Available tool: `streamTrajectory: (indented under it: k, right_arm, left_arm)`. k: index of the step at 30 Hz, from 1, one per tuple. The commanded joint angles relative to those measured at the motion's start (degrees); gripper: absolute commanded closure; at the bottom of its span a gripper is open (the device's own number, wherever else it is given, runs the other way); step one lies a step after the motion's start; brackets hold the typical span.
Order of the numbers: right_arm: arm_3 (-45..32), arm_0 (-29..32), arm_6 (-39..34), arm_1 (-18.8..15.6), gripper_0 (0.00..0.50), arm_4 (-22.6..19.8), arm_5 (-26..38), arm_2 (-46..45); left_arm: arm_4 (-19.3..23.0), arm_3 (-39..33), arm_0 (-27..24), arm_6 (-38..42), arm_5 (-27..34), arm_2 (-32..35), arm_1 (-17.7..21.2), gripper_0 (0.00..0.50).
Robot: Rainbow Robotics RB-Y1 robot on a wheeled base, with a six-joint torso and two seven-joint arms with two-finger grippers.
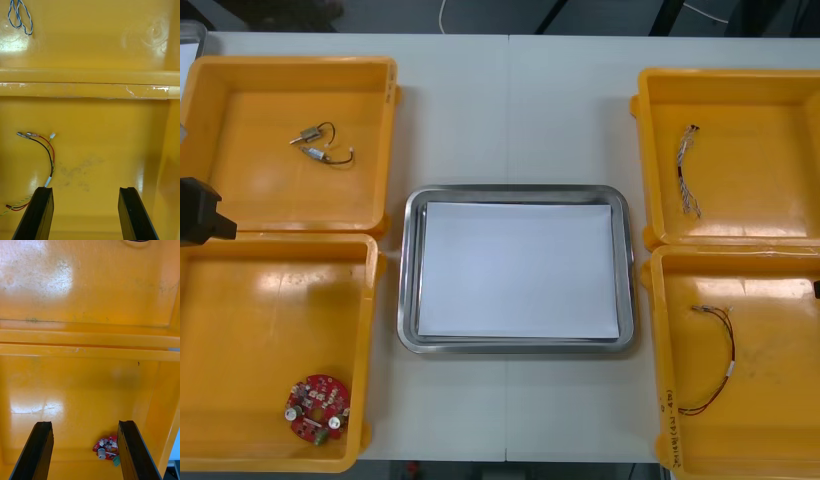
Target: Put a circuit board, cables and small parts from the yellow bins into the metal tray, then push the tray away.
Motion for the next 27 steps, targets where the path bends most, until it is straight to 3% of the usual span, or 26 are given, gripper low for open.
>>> streamTrajectory:
  k: [1, 27]
  right_arm:
    - [-1.97, 1.02, -1.45, -1.13, 0.0, -0.28, 0.17, -1.14]
    - [-1.97, 1.02, -1.45, -1.13, 0.0, -0.28, 0.17, -1.14]
  left_arm:
    - [-0.47, -1.59, 1.17, -3.15, 0.37, 1.72, 1.37, 0.0]
    - [-0.47, -1.59, 1.17, -3.15, 0.37, 1.72, 1.37, 0.0]
